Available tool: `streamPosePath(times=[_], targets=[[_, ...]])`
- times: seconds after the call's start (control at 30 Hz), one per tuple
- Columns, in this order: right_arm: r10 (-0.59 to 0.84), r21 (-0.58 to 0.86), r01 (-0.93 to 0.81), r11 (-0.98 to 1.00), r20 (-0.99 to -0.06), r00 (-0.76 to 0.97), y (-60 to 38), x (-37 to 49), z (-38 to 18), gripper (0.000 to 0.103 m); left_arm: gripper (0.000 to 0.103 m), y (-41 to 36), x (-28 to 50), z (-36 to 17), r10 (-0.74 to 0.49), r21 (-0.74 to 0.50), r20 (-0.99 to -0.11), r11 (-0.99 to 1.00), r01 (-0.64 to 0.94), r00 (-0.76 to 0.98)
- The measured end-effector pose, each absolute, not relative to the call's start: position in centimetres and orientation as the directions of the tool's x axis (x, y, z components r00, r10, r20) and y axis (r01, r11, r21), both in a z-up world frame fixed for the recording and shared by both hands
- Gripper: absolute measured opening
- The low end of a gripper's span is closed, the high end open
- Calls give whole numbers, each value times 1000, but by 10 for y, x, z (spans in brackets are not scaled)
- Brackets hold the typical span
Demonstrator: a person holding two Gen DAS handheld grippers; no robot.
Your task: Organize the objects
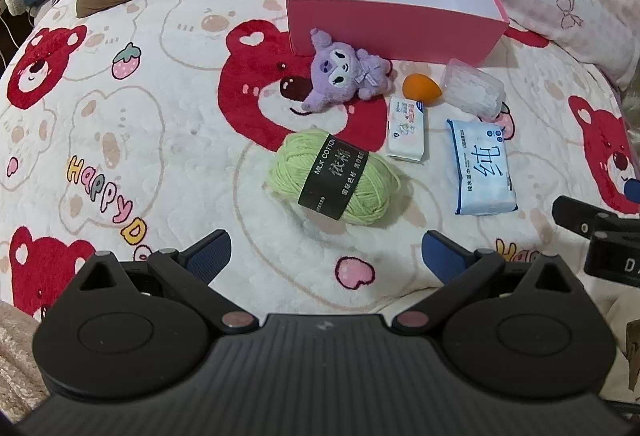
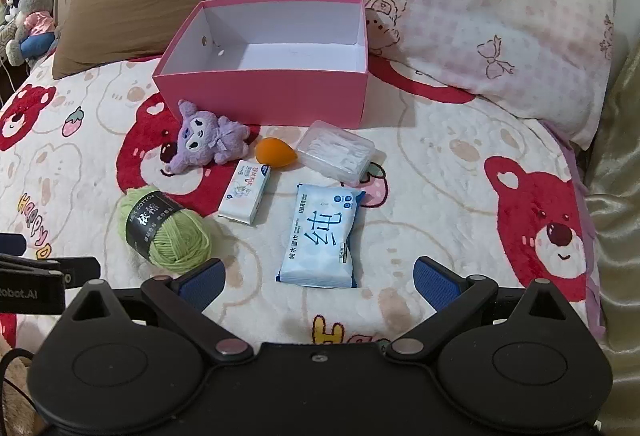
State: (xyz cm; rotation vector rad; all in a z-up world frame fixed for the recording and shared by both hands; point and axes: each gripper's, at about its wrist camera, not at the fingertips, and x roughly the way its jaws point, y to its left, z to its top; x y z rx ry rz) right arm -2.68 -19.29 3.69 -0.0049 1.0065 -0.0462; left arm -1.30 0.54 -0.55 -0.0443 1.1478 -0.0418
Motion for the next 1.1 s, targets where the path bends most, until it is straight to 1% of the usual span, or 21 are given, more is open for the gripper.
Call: streamPosePath(times=[0.27,0.47,0.7,0.87,1.03,1.1], targets=[[-44,-29,35,999,-844,534,-193,-27,36,101,103,2,-15,-6,-56,-46,-908,998,34,416],[-52,-33,45,998,-848,528,-194,-27,32,101,103,1,-19,2,-120,-106,-889,993,56,442],[-46,-38,25,999,-841,538,-190,-31,34,101,103,5,-21,-1,-126,-130,-877,991,24,464],[-44,-39,20,999,-841,539,-189,-31,33,101,103,0,-21,-7,-85,-69,-882,996,52,464],[-44,-40,19,999,-843,536,-189,-33,31,102,103,3,-21,-12,-120,-111,-883,993,47,454],[-42,-37,20,999,-843,536,-189,-33,30,101,103,2,-23,-12,-109,-100,-878,994,43,466]])
